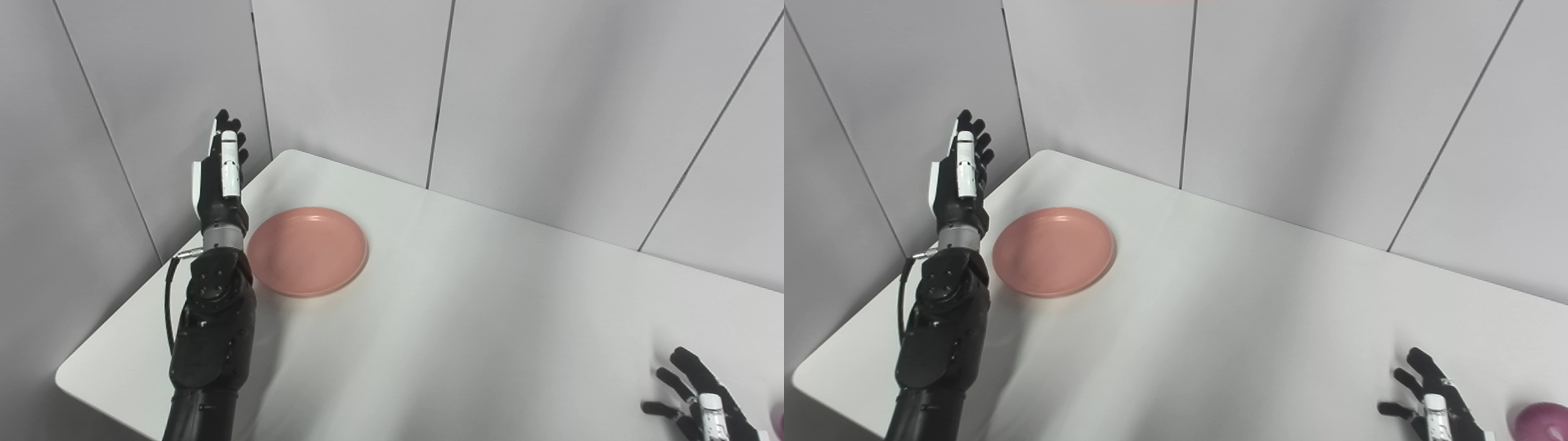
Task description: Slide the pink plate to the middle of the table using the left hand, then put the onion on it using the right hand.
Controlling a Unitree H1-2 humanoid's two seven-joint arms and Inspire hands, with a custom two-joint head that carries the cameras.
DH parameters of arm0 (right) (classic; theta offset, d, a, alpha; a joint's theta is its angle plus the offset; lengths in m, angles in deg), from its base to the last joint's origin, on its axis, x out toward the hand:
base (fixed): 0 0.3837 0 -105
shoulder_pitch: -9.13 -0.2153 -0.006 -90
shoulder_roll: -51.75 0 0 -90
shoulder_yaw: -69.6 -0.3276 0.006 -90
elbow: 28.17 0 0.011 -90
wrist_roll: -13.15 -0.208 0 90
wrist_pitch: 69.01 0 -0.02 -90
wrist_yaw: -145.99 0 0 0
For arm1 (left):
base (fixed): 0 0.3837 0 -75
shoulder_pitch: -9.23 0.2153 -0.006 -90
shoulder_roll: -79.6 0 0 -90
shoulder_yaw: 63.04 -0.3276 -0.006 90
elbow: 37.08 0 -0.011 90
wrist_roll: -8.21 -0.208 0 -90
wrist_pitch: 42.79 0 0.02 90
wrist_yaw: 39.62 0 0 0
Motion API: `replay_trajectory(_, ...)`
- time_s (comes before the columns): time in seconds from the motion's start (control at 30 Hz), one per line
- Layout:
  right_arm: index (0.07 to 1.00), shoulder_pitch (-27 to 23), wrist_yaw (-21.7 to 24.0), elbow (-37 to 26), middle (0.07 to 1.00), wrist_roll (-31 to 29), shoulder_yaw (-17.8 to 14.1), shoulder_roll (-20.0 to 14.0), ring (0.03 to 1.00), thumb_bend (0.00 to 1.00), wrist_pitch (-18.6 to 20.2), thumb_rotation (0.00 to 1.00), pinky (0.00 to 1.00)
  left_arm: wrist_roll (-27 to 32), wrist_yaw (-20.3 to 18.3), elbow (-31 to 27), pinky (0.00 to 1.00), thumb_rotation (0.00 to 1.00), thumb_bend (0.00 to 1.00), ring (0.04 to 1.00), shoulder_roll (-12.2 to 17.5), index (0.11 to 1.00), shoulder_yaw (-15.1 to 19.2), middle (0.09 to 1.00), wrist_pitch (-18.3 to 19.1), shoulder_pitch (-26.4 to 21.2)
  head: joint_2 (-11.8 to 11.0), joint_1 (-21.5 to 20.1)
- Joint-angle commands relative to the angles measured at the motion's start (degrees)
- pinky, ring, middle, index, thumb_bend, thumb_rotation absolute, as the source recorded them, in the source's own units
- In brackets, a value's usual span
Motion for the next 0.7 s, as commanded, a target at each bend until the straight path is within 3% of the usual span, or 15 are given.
replay_trajectory(0.0,0.813,-1.4,0.0,-1.4,0.858,-0.7,-0.6,-0.1,0.806,0.69,-0.2,0.82,0.52,0.5,0.2,-0.5,0.96,1.0,0.42,0.953,1.8,0.941,0.4,0.952,-2.4,-1.5,0.1,0.0)
replay_trajectory(0.2,0.816,-1.2,0.1,-1.5,0.858,-0.3,-0.5,-0.5,0.806,0.72,-0.4,0.83,0.53,0.5,0.4,-0.1,0.94,1.0,0.41,0.951,2.1,0.939,0.7,0.949,-2.7,-1.0,0.3,0.2)
replay_trajectory(0.3,0.813,-1.1,-0.2,-2.7,0.857,-0.7,-0.7,-0.1,0.807,0.71,1.6,0.82,0.53,0.7,0.5,-0.2,0.94,1.0,0.41,0.953,2.2,0.935,0.8,0.948,-2.6,-0.7,0.4,0.3)
replay_trajectory(0.43,0.816,-1.3,0.1,-2.5,0.858,-0.9,-0.7,-0.3,0.807,0.7,1.2,0.82,0.52,0.6,0.4,-1.6,0.98,1.0,0.41,0.968,2.4,0.943,0.5,0.967,-0.5,0.4,0.6,0.4)
replay_trajectory(0.67,0.824,-1.0,0.2,-3.4,0.864,-1.2,-0.7,-0.2,0.81,0.68,1.9,0.81,0.54,0.9,0.6,-2.6,0.96,1.0,0.4,0.958,2.2,0.934,0.6,0.963,0.1,2.1,0.8,0.5)
